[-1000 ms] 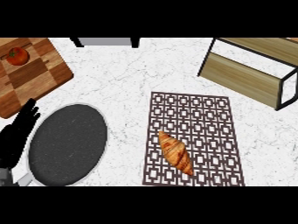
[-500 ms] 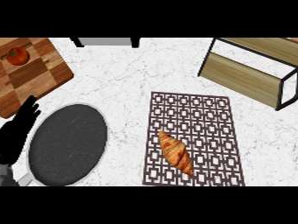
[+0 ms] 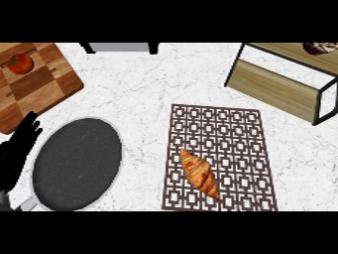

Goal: Pick the cupcake from the placemat and place it in the tiered shelf

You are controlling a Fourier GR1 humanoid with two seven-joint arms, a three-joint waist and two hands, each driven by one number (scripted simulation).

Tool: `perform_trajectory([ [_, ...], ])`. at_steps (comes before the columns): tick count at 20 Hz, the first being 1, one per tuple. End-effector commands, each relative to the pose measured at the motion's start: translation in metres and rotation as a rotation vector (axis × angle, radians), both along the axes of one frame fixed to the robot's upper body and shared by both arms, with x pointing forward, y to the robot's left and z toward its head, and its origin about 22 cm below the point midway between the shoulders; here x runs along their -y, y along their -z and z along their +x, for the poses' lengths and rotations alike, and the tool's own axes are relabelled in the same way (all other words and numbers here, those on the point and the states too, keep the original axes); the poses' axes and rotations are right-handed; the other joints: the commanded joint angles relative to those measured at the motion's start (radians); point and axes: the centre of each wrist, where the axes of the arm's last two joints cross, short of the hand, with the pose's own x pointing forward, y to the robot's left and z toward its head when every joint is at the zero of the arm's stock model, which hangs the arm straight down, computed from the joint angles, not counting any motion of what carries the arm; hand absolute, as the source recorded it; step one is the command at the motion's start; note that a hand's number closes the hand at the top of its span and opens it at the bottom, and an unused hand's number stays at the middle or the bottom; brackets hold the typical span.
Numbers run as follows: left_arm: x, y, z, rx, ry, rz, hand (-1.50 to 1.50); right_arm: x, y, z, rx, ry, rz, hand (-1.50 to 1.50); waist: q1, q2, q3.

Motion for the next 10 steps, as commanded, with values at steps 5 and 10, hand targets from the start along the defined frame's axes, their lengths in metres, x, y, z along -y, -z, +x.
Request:
perform_trajectory([
  [5,0.012,0.001,0.004,-0.005,0.018,0.007,0.0,-0.007,-0.008,0.01,0.119,-0.056,0.165,-1.5,-0.002,-0.001,0.0],
  [10,0.0,0.009,-0.003,0.006,-0.005,0.0,0.0,0.004,-0.027,-0.004,0.178,-0.103,0.353,-1.5,-0.012,-0.005,-0.001],
])
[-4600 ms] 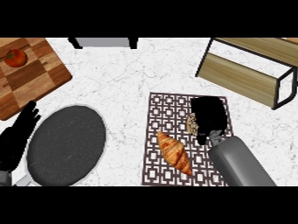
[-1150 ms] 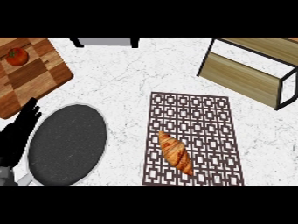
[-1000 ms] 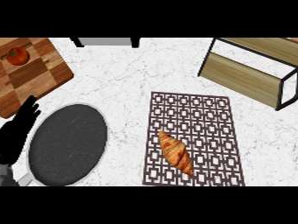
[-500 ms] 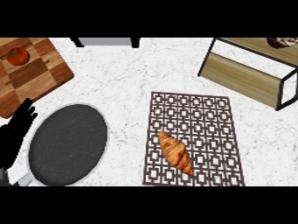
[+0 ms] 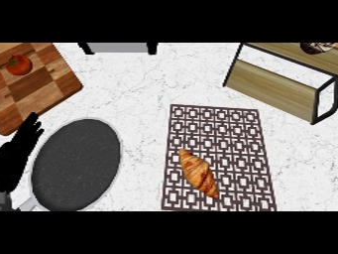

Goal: Pick the cupcake from the placemat and place it in the tiered shelf

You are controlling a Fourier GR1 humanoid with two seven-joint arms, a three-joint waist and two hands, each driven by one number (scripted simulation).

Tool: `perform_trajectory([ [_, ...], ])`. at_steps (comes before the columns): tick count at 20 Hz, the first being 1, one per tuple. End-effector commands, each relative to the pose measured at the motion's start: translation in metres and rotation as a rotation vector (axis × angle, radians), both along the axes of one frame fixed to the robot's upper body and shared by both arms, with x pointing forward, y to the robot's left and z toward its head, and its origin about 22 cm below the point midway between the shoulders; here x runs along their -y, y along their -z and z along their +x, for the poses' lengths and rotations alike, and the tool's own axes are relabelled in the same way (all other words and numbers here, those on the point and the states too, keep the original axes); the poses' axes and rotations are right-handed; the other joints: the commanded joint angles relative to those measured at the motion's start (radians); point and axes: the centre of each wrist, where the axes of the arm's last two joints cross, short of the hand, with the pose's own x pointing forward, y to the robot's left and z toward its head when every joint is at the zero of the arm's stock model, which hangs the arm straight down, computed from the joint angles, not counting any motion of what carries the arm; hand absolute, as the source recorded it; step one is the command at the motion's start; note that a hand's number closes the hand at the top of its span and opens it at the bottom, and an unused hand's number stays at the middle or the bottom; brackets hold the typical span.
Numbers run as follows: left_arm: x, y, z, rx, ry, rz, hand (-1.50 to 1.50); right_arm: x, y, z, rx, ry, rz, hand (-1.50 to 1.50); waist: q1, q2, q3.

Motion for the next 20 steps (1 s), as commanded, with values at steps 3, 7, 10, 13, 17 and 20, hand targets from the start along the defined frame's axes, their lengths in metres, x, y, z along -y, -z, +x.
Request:
perform_trajectory([
  [3,-0.013,-0.001,0.0,-0.001,0.0,-0.016,0.0,0.019,-0.017,-0.016,0.109,-0.04,0.176,-1.5,-0.005,-0.001,0.0],
  [7,0.005,0.009,-0.007,-0.01,-0.021,-0.014,0.0,0.044,-0.036,-0.052,0.213,-0.036,0.226,-1.5,-0.018,-0.006,0.0],
  [10,0.0,-0.001,-0.006,-0.008,-0.035,-0.008,0.0,0.046,-0.056,-0.081,0.252,-0.056,0.235,-1.5,-0.02,-0.007,0.0],
  [13,0.0,-0.003,-0.002,-0.006,-0.04,-0.015,0.0,0.066,-0.086,-0.123,0.284,0.006,0.237,-1.5,-0.031,-0.01,0.0],
  [17,-0.009,0.008,-0.018,-0.008,-0.037,-0.024,0.0,0.115,-0.105,-0.189,0.278,0.088,0.238,-1.5,-0.04,-0.011,0.0],
  [20,-0.002,0.011,-0.023,-0.03,-0.051,0.006,0.0,0.133,-0.112,-0.235,0.23,0.118,0.222,-1.5,-0.057,-0.016,0.001],
])
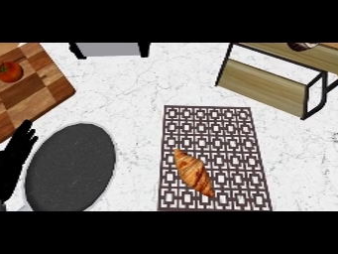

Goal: Pick the cupcake from the placemat and place it in the tiered shelf

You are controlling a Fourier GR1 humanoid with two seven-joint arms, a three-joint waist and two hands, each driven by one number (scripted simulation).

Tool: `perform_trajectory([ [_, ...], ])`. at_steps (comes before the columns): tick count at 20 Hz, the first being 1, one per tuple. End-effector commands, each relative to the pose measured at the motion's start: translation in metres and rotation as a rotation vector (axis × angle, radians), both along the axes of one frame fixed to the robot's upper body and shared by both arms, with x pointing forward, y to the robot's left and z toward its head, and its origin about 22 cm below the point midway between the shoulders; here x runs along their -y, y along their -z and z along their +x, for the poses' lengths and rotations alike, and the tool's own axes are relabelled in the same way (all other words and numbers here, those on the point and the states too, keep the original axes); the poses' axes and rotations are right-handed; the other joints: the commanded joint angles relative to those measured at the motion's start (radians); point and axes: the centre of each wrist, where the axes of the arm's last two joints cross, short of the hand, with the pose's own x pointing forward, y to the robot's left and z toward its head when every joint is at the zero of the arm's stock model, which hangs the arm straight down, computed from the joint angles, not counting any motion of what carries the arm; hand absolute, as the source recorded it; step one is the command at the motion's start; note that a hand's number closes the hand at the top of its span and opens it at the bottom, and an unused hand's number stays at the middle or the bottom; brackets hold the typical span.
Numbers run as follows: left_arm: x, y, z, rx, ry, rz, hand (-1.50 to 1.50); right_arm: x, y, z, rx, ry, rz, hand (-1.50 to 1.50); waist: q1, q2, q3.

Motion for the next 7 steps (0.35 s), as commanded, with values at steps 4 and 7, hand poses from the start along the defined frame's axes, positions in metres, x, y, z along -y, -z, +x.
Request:
perform_trajectory([
  [4,-0.006,0.0,-0.012,-0.006,-0.012,-0.007,0.0,0.062,-0.023,-0.117,-0.052,0.007,-0.029,-1.5,-0.021,-0.003,0.002],
  [7,-0.004,-0.008,-0.01,-0.014,-0.031,-0.009,0.0,0.069,-0.021,-0.158,-0.05,0.01,-0.054,-1.5,-0.027,-0.006,0.003],
])
